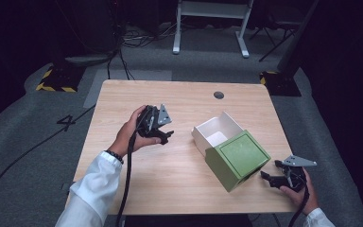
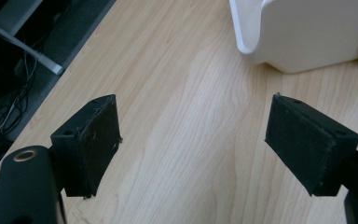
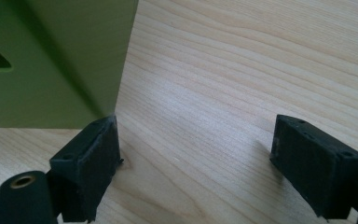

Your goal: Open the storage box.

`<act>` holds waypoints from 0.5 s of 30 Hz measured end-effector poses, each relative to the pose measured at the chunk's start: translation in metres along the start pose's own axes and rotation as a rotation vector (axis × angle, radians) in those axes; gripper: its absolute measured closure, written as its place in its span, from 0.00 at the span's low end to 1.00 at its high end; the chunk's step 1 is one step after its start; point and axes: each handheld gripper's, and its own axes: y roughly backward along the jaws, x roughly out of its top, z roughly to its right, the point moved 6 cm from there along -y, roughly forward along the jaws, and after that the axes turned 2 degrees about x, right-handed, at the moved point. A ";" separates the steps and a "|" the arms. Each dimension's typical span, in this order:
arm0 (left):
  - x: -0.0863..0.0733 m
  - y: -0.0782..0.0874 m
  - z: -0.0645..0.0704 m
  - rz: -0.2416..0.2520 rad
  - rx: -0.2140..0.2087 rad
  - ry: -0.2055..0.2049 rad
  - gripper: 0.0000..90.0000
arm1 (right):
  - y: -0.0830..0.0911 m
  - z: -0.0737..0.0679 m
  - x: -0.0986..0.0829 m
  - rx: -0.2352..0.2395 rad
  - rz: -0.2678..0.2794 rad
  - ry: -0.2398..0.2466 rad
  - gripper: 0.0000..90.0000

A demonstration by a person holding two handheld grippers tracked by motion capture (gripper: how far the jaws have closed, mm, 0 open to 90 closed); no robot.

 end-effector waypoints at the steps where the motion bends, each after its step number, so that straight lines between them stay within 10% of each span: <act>1: 0.000 0.000 0.000 0.000 0.000 0.000 0.20 | 0.000 0.000 0.000 0.000 0.000 0.000 0.17; 15: -0.060 0.022 0.010 -0.049 0.050 0.033 0.20 | 0.000 0.000 0.000 -0.001 0.000 -0.001 0.17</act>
